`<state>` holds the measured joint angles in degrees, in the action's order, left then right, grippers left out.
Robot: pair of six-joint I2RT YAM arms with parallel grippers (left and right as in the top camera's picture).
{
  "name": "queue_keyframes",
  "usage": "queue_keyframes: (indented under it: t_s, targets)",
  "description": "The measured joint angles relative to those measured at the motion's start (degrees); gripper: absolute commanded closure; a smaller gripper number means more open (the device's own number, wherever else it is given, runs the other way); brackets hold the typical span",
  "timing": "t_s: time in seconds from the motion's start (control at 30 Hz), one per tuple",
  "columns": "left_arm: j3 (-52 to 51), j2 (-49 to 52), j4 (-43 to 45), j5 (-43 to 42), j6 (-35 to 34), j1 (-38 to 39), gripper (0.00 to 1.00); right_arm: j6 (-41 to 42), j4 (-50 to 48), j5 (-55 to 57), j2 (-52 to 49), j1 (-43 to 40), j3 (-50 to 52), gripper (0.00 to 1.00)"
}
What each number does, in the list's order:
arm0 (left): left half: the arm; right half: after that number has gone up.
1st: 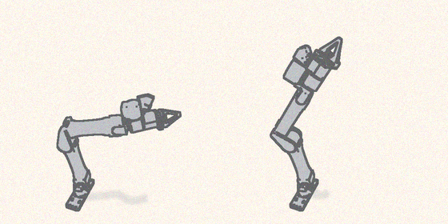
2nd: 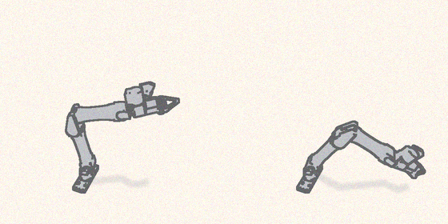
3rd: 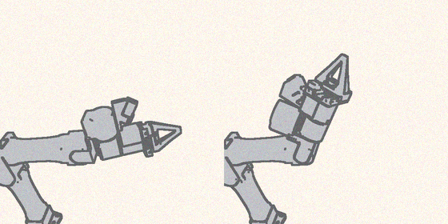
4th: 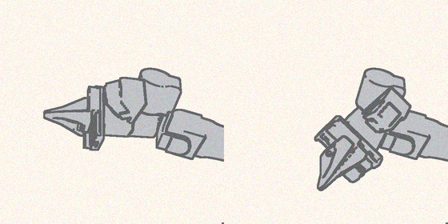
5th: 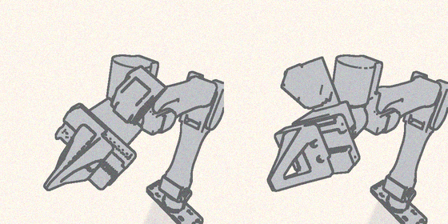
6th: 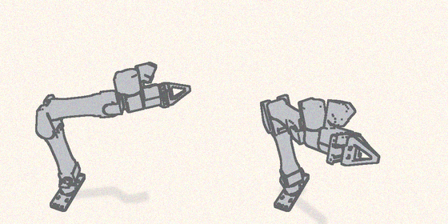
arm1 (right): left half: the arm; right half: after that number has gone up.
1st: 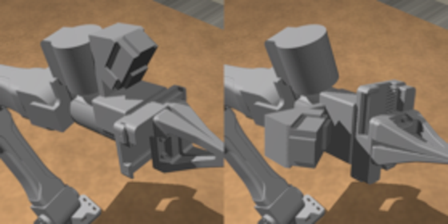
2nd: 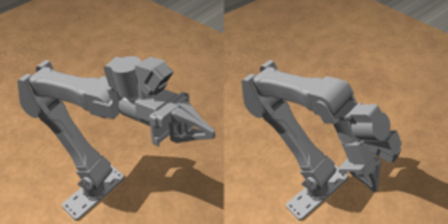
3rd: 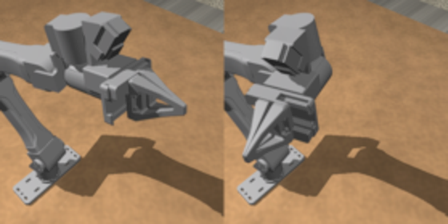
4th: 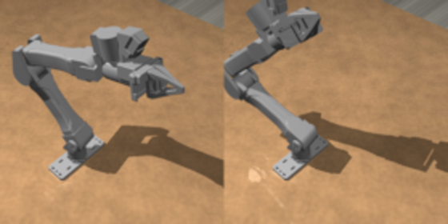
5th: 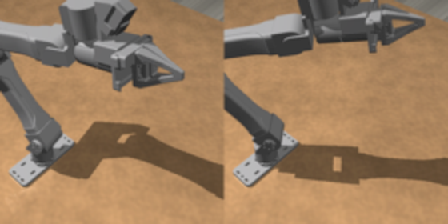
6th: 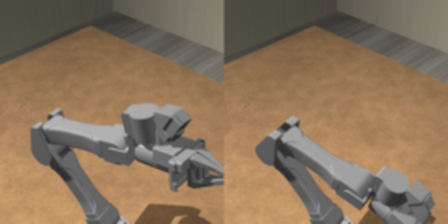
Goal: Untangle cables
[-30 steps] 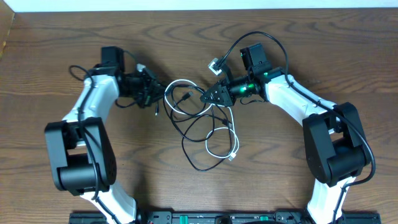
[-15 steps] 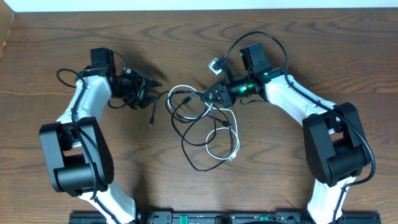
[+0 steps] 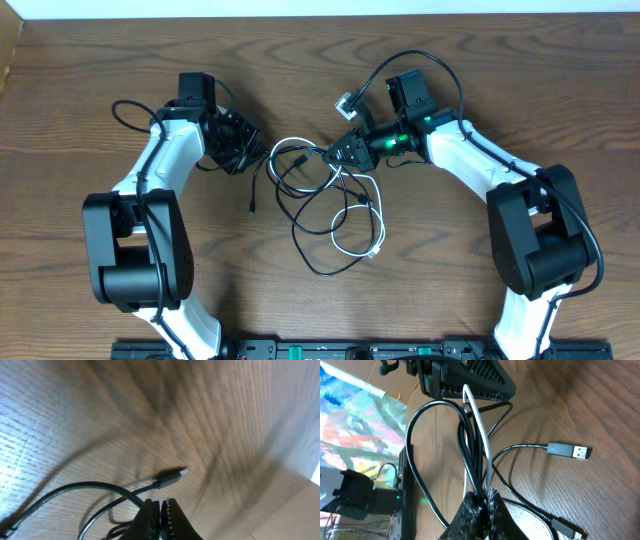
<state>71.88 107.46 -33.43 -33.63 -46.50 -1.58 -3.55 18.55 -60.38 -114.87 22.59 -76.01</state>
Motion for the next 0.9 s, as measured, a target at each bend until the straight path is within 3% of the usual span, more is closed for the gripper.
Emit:
queue_keyframes:
  t_s: [0.37,0.67,0.9]
  targets:
    - [0.00,0.00,1.14,-10.69,1.95,0.55,0.92,0.87,-2.49,0.00,0.00,0.00,0.00,0.99]
    - [0.00,0.00,2.93,-17.20,8.87,-3.69,0.54,1.46,-2.78,0.00,0.00,0.00,0.00,0.99]
    - [0.00,0.00,2.80,-24.11,25.22,-10.12,0.48,1.49,-2.78,0.00,0.00,0.00,0.00,0.99]
